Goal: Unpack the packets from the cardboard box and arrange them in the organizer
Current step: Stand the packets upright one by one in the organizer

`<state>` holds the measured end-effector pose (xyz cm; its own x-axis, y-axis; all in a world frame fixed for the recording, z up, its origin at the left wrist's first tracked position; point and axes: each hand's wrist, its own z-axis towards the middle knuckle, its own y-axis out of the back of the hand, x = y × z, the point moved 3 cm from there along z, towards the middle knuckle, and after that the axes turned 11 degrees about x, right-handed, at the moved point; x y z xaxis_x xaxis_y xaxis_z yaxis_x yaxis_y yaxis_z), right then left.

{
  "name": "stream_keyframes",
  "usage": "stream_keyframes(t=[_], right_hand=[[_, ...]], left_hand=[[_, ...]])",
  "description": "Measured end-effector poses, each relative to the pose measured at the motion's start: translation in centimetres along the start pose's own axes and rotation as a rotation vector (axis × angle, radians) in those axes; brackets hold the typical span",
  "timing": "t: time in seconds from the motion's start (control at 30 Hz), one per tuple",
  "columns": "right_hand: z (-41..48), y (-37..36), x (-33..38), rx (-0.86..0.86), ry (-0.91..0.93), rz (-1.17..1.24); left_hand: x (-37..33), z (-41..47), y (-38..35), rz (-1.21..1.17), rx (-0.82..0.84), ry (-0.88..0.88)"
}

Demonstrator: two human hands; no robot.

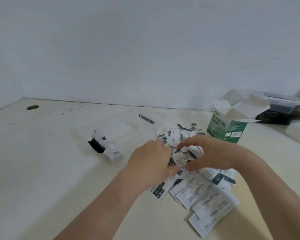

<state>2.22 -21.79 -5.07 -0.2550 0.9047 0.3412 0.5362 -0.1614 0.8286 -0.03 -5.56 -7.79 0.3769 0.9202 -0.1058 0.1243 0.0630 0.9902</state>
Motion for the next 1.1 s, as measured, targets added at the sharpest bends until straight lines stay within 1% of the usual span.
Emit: stream_keyframes(t=[0.07, 0.13, 0.23, 0.3, 0.43, 0.53, 0.63, 0.77, 0.8, 0.87, 0.93, 0.97, 1.03, 1.1], right_hand=[[0.2, -0.7, -0.5, -0.007, 0.018, -0.052], [0.6, -1.4, -1.1, -0.037, 0.044, -0.068], [1.2, -2.2, -1.4, -0.088, 0.061, -0.091], [1.2, -2.4, -0.9, -0.136, 0.082, -0.125], [1.2, -2.5, -0.8, -0.243, 0.129, -0.091], [1.5, -2.4, -1.3, -0.345, 0.167, -0.04], [1.5, -1.9, -2.1, -0.452, 0.189, 0.057], [1.0, -1.4, -3.0, -0.639, 0.213, 0.088], [0.8, -1.3, -3.0, -0.688, 0.23, 0.151], [0.5, -1.3, -3.0, -0.753, 0.279, 0.418], [0.5, -1.5, -2.9, -0.752, 0.329, 0.729], [0.6, -1.6, -2.8, -0.735, 0.346, 0.835], [0.8, -1.9, -2.6, -0.675, 0.354, 0.913], [1.2, -2.3, -2.3, -0.63, 0.322, 0.843]], left_hand=[[-0.2, 0.2, -0.9, 0.003, 0.076, 0.009], [-0.5, 0.2, -1.5, -0.059, 0.11, 0.018], [0.1, 0.1, -1.5, -0.257, 0.09, 0.066], [0.6, -0.2, -1.4, -0.346, 0.066, 0.096], [0.5, -0.4, -1.8, -0.27, 0.024, 0.08], [0.7, -0.5, -1.9, -0.244, 0.009, 0.101], [0.7, -0.5, -1.7, -0.25, 0.023, 0.123], [0.7, -0.6, -1.4, -0.296, 0.045, 0.148], [0.8, -0.7, -1.4, -0.315, 0.05, 0.156], [1.2, -0.8, -1.3, -0.331, 0.061, 0.189], [1.4, -0.8, -1.2, -0.297, 0.058, 0.214], [1.3, -0.9, -1.2, -0.271, 0.049, 0.218], [1.1, -0.9, -1.3, -0.23, 0.028, 0.228], [0.6, -0.9, -1.4, -0.187, 0.008, 0.227]])
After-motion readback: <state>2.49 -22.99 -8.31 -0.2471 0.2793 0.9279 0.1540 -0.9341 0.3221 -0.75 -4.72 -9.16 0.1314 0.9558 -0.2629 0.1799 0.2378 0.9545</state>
